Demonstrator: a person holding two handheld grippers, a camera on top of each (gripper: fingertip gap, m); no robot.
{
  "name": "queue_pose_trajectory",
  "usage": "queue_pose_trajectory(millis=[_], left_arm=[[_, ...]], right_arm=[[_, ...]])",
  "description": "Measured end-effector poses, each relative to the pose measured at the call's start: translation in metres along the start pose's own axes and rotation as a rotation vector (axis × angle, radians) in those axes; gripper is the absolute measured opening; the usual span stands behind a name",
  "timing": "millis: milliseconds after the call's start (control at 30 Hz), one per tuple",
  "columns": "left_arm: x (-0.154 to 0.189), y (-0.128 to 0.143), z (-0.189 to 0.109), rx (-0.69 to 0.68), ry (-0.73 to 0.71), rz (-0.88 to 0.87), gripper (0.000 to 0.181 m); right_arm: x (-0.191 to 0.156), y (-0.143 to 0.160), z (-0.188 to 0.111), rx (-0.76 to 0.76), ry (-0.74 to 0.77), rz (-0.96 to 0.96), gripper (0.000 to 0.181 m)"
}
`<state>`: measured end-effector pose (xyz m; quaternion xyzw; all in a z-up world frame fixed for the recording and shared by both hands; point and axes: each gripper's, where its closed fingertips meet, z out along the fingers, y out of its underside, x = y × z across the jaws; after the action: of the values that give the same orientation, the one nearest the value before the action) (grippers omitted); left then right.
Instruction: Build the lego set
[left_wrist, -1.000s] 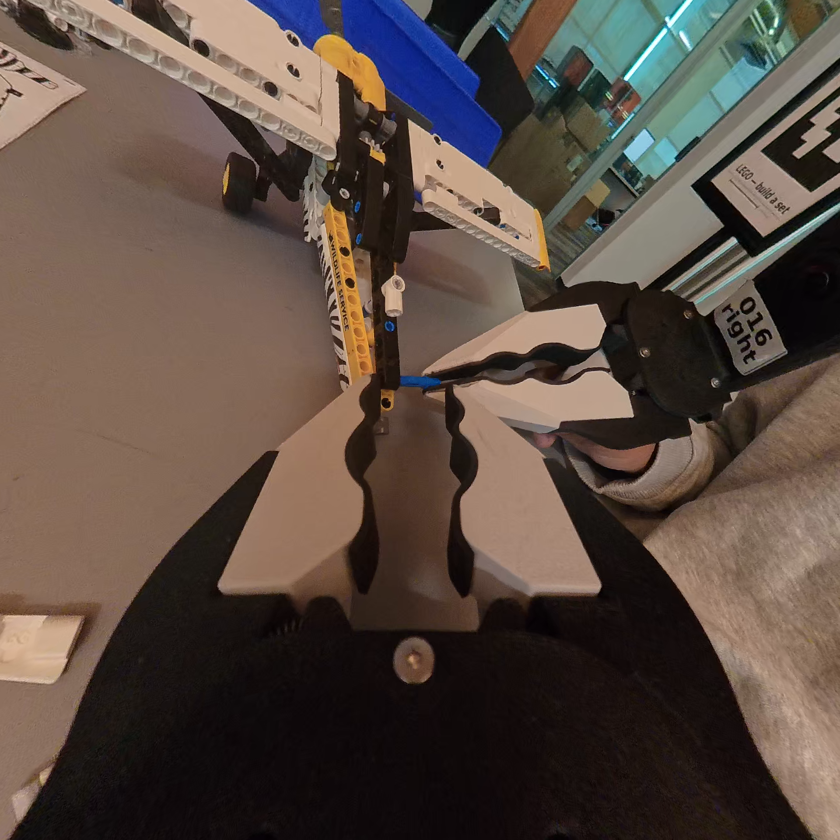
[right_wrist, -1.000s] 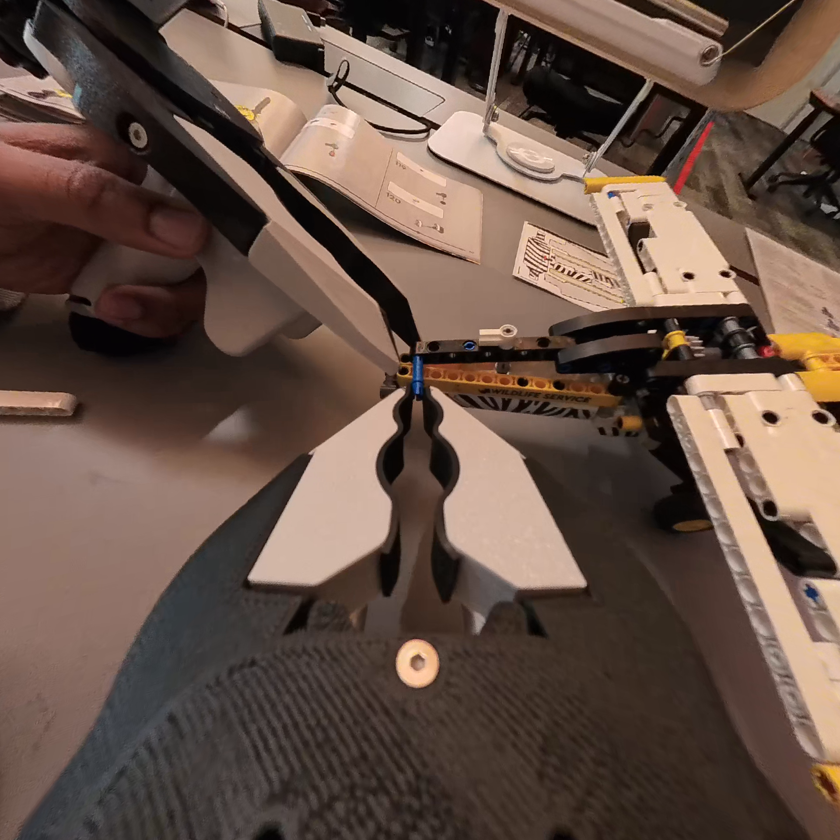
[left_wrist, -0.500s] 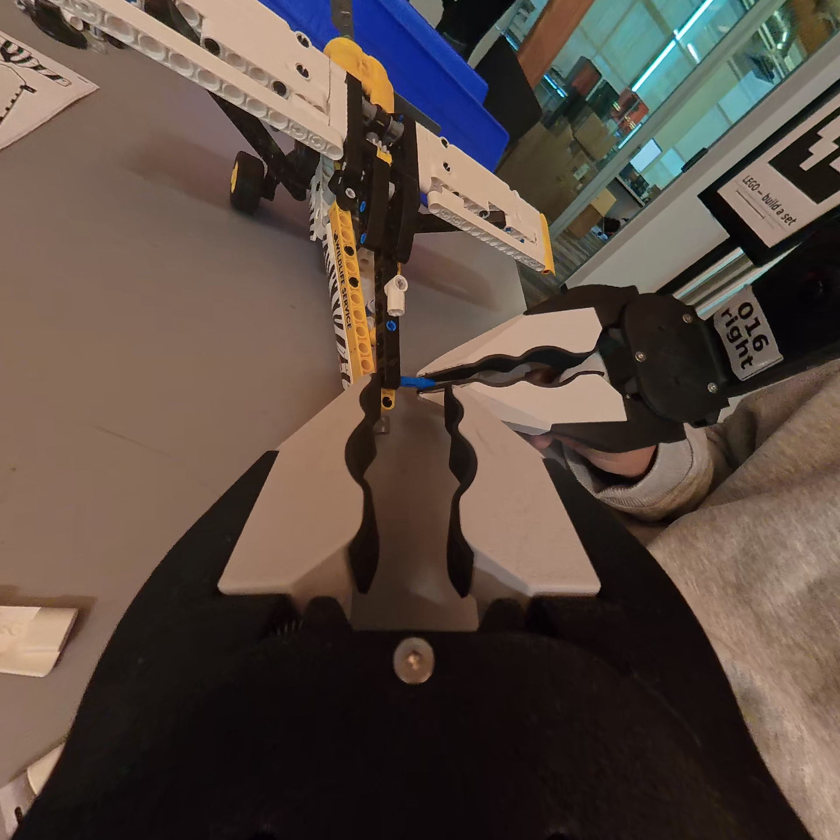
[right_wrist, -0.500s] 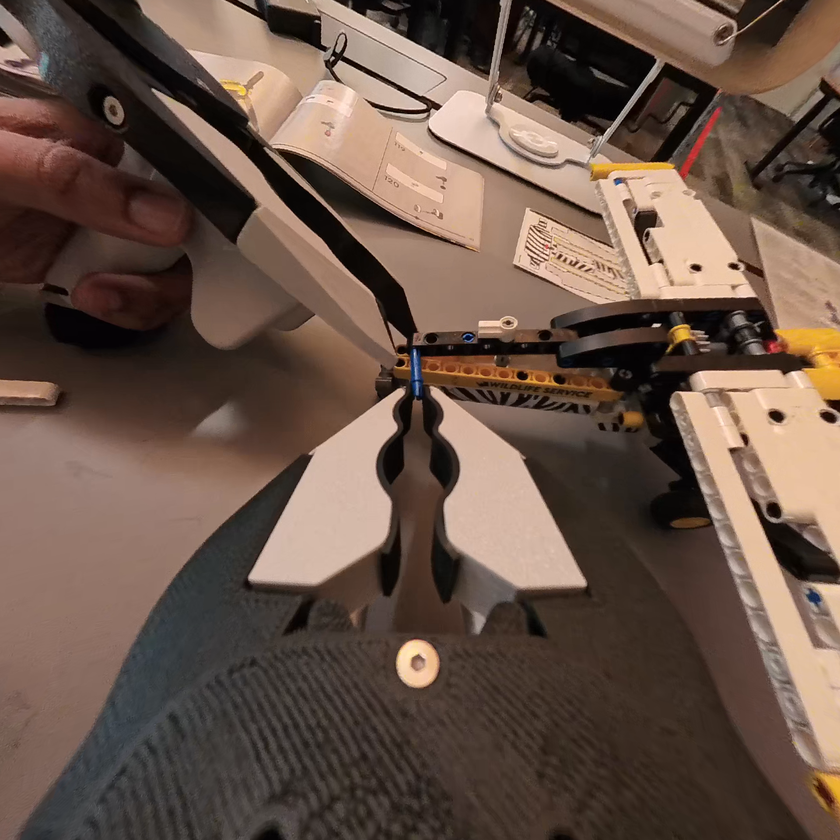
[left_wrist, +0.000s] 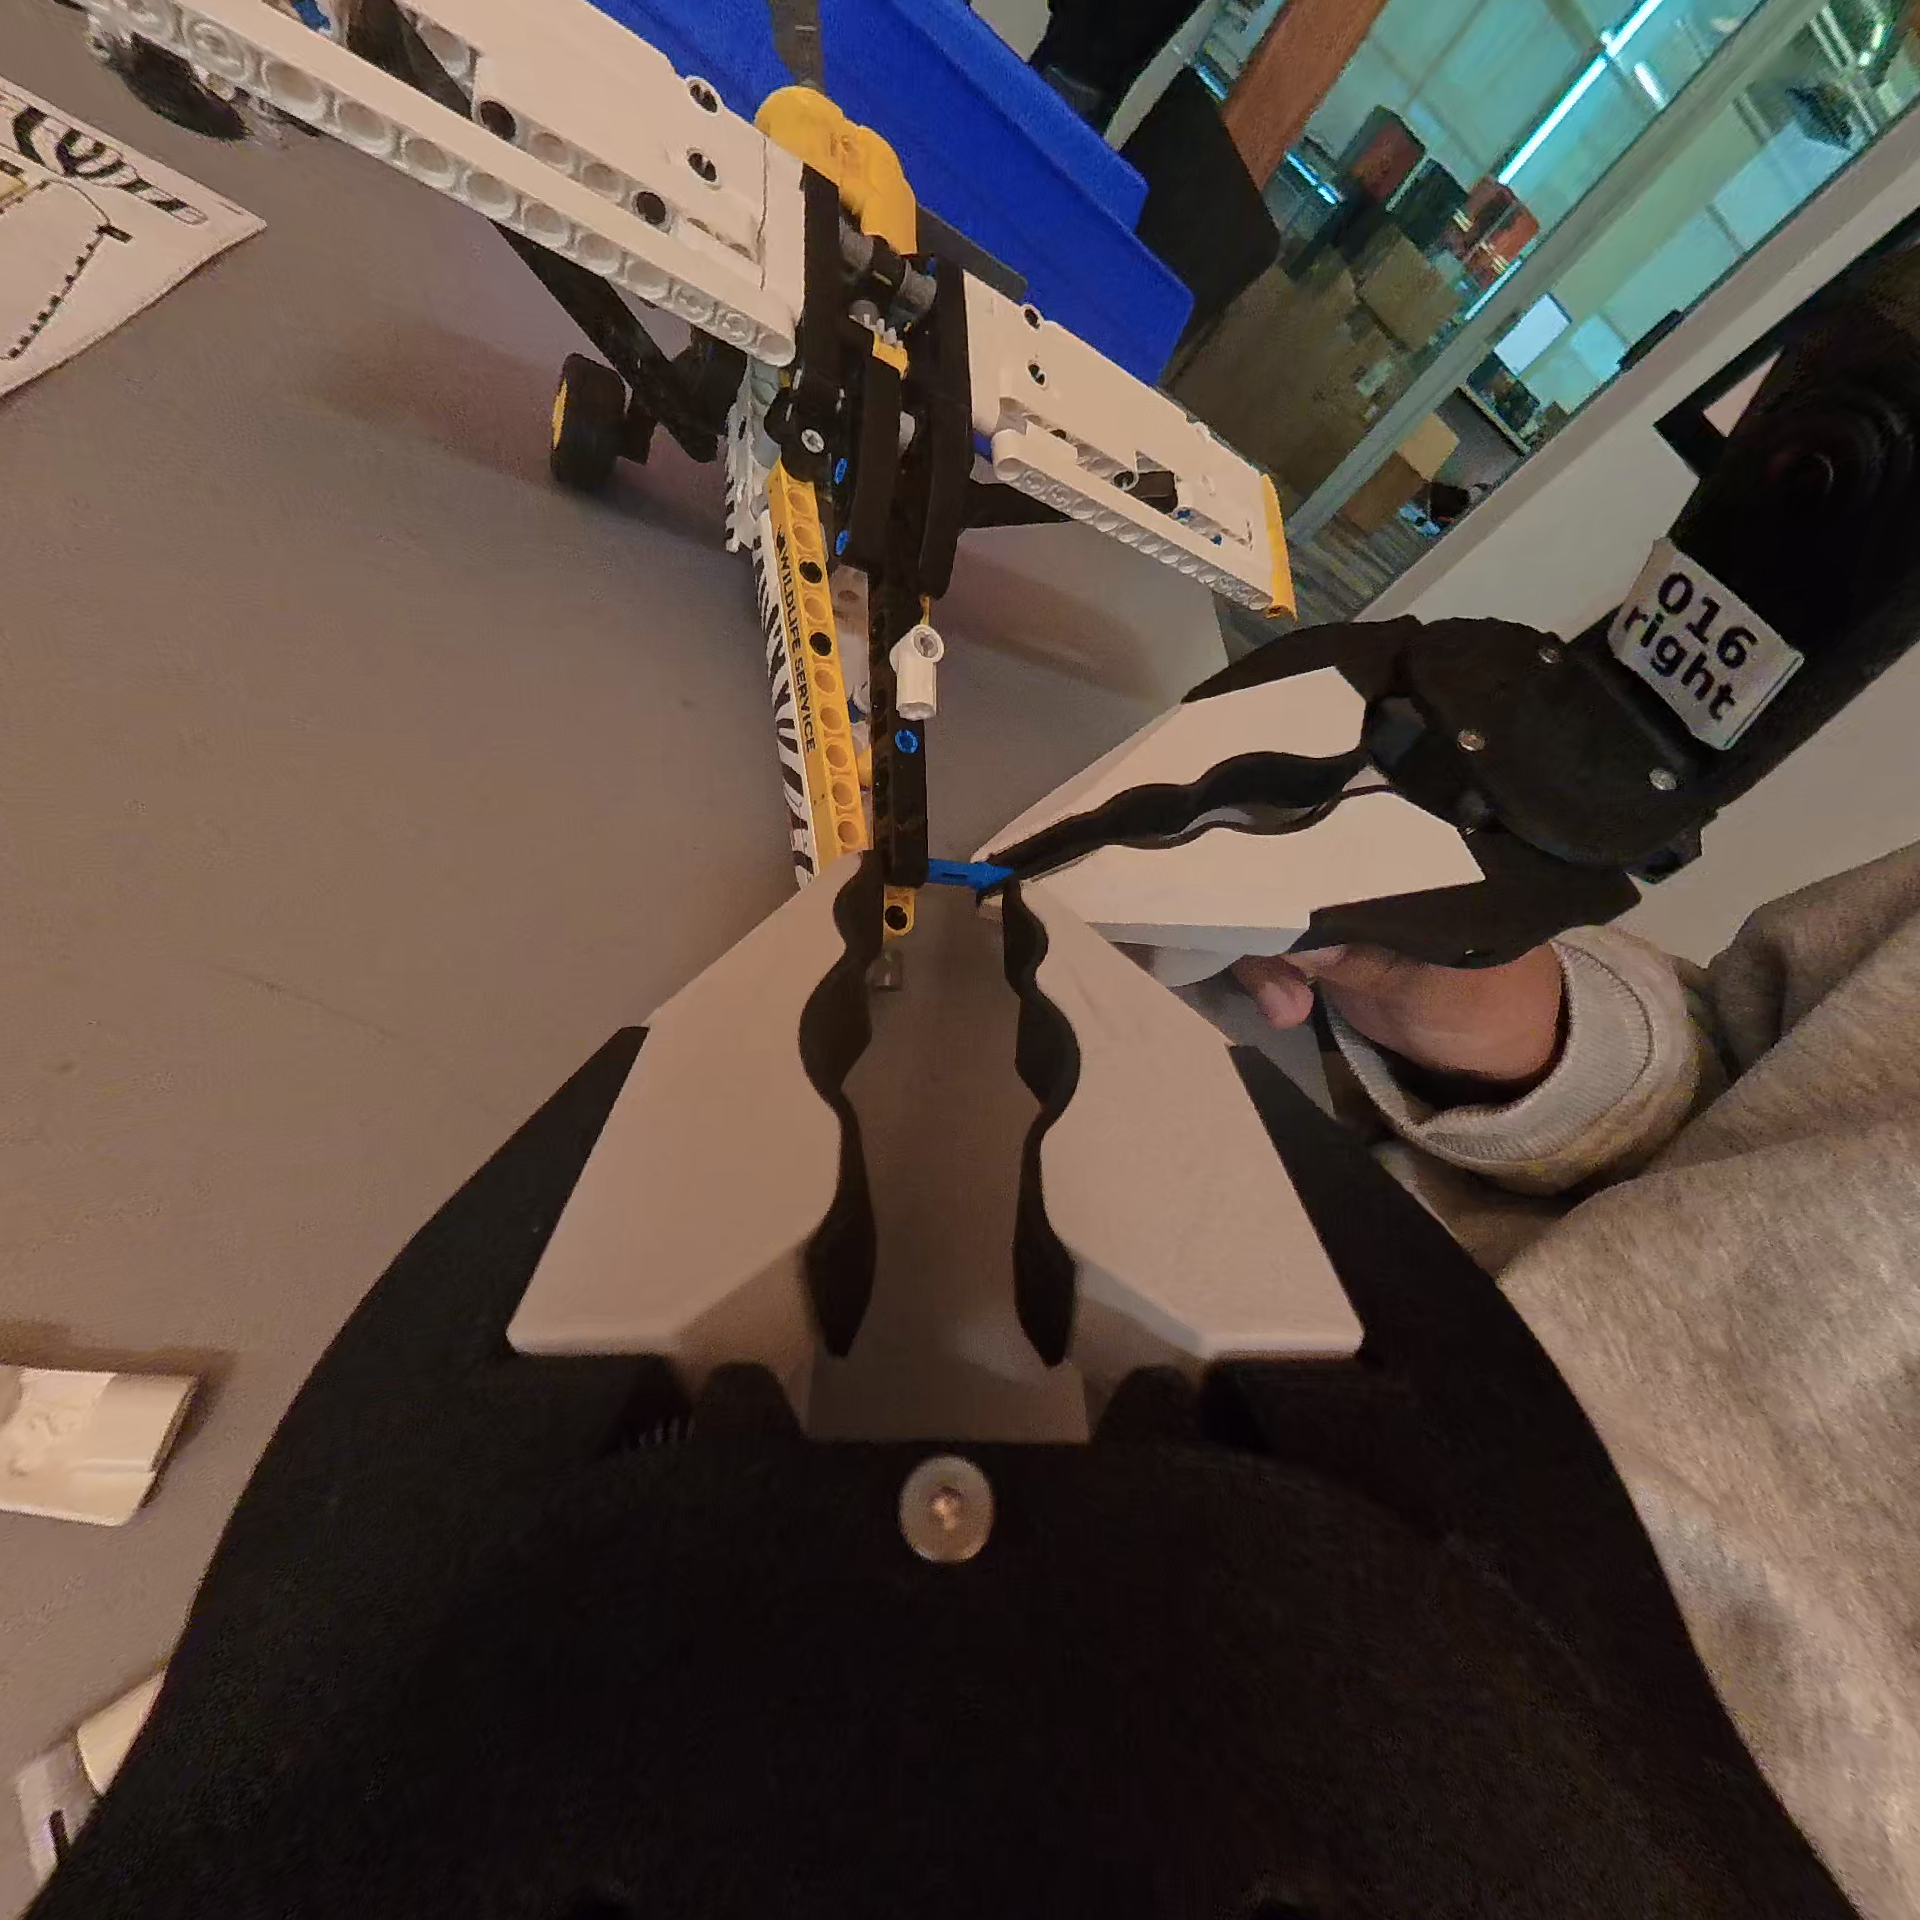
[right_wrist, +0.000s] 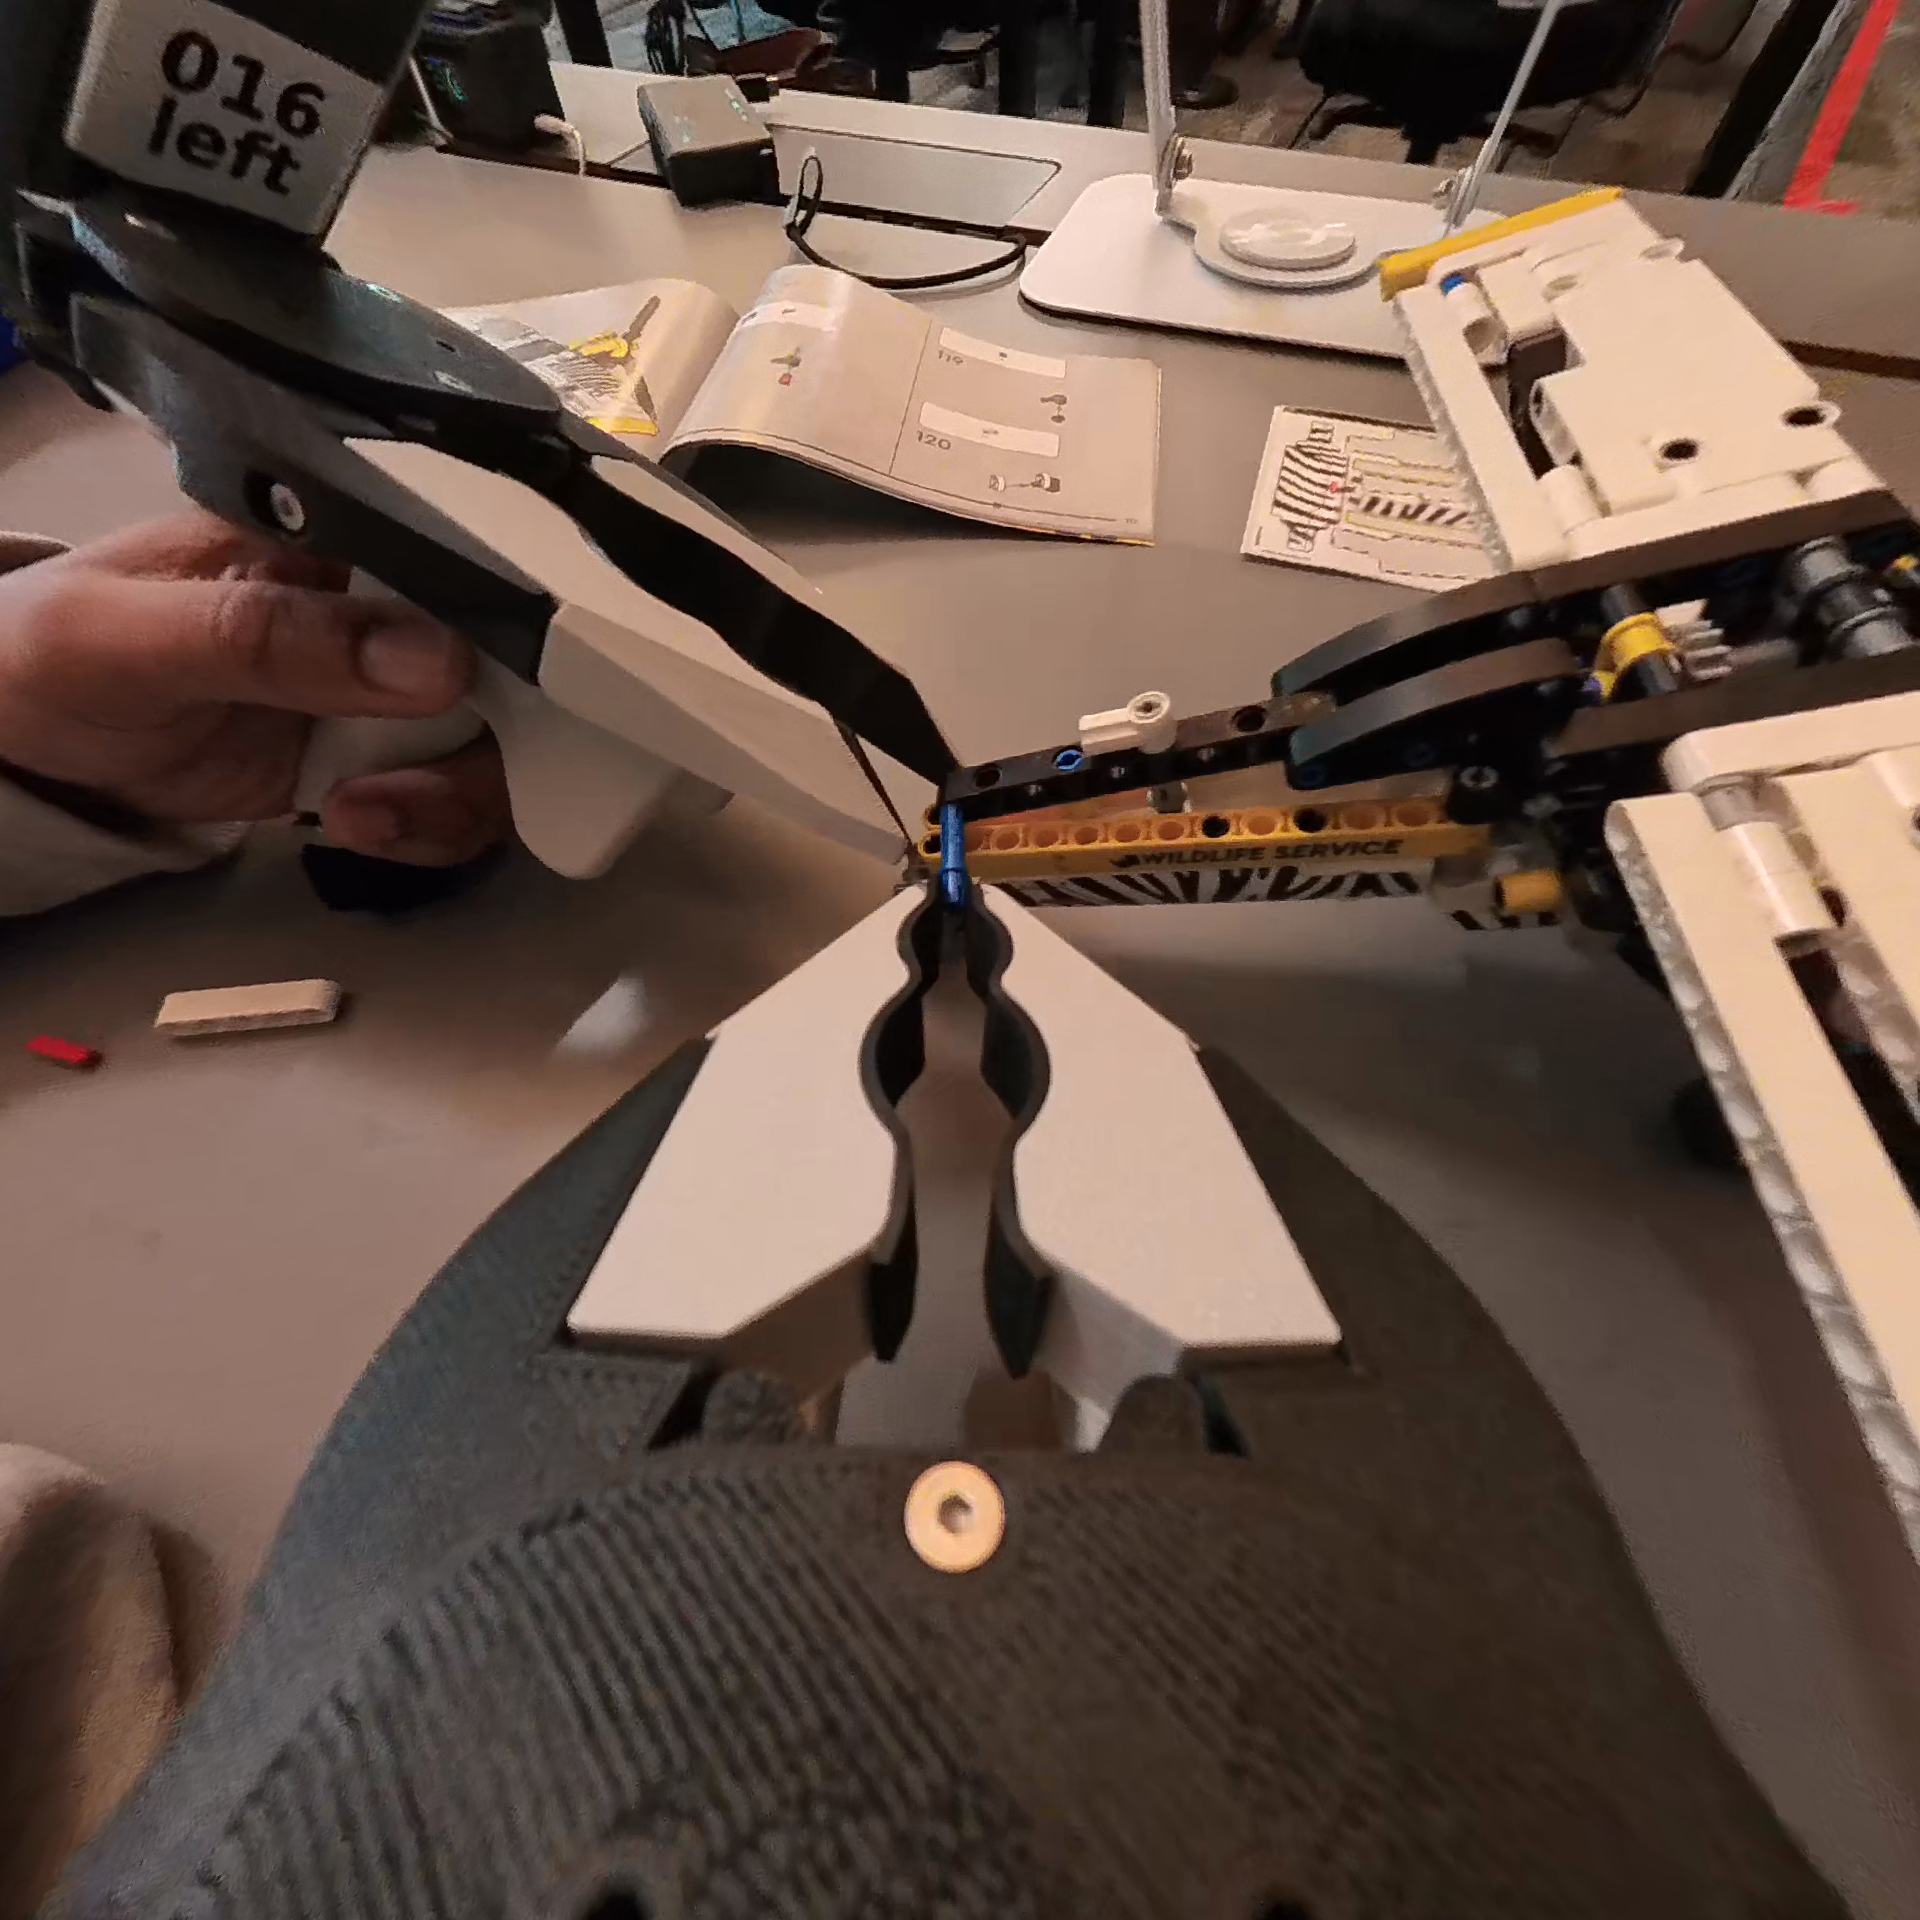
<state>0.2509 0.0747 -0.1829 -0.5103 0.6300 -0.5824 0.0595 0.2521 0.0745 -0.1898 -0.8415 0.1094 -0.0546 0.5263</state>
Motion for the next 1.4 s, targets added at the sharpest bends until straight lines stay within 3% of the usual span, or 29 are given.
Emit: queue_pose_trajectory(millis=[333,733,967,1167,1400], left_arm=[[-0.007,0.000,0.001,-0.004,-0.077,0.017,0.005],[-0.006,0.001,0.002,-0.013,-0.108,0.062,0.005],[-0.007,0.002,0.004,-0.041,-0.198,0.194,0.002],[-0.009,0.002,0.004,-0.050,-0.261,0.267,0.000],[-0.011,0.001,0.004,-0.053,-0.304,0.309,0.000]], right_arm=[[0.001,0.001,0.000,-0.007,-0.029,0.056,0.002],[0.000,0.001,-0.002,-0.002,-0.127,0.215,0.002],[0.000,0.001,-0.005,0.010,-0.215,0.368,0.002],[0.001,0.003,-0.004,-0.032,-0.127,0.204,0.002],[0.003,0.002,-0.003,-0.105,0.098,-0.188,0.003]])
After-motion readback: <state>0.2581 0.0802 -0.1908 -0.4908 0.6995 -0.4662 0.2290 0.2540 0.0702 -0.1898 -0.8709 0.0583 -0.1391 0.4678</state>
